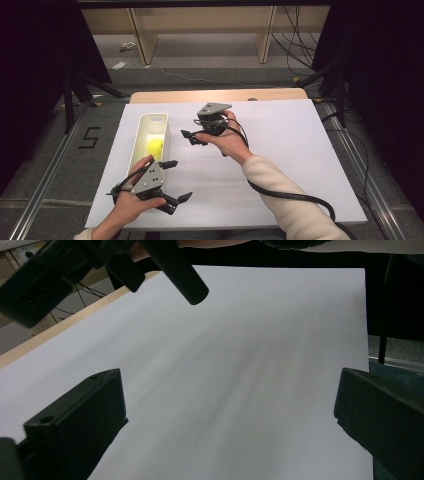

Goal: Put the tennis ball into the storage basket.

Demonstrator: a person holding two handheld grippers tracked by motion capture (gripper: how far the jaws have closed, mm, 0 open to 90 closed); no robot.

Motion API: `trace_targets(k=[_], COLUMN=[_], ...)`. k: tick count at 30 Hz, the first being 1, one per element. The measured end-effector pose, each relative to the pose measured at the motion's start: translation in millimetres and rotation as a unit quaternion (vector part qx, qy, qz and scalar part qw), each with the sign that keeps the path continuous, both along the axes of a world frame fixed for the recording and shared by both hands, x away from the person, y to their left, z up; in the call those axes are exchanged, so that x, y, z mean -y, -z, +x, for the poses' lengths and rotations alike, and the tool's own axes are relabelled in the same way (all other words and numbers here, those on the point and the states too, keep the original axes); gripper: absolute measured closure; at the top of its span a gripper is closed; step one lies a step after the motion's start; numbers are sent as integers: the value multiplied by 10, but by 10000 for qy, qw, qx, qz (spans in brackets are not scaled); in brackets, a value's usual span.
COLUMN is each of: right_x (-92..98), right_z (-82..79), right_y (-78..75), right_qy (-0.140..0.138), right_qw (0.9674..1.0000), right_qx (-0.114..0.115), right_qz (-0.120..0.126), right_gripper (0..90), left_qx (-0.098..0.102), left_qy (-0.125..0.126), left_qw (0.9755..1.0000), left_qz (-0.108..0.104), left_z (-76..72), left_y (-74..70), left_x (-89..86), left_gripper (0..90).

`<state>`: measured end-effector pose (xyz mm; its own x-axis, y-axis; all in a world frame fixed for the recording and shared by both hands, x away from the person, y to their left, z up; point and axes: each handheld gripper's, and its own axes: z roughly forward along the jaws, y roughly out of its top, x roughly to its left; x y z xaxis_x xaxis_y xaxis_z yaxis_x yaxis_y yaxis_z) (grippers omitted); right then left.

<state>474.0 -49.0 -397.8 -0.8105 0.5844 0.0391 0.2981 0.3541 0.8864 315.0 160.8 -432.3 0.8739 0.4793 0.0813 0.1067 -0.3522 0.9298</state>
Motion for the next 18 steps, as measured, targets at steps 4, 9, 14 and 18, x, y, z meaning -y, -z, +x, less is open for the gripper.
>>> trace_targets(k=[4,9,14,18], right_x=[147,292,387,442], right_z=[-22,-47,-72,-105], right_y=[15,15,29,52], right_qy=[88,189,250,283], right_qw=[10000,9998,9997,9996], right_qx=[-12,-14,-10,-20], right_qz=[10,33,52,63], right_gripper=[157,158,158,159], left_qx=[6,-29,-63,-46], left_qy=[-13,-48,-21,-8], left_qw=[10000,10000,10000,10000], left_qz=[-4,3,-17,-20], left_z=[1,-1,-2,1], left_y=[-2,-2,1,-2], left_x=[-3,-6,-6,-6], left_gripper=[0,0,0,0])
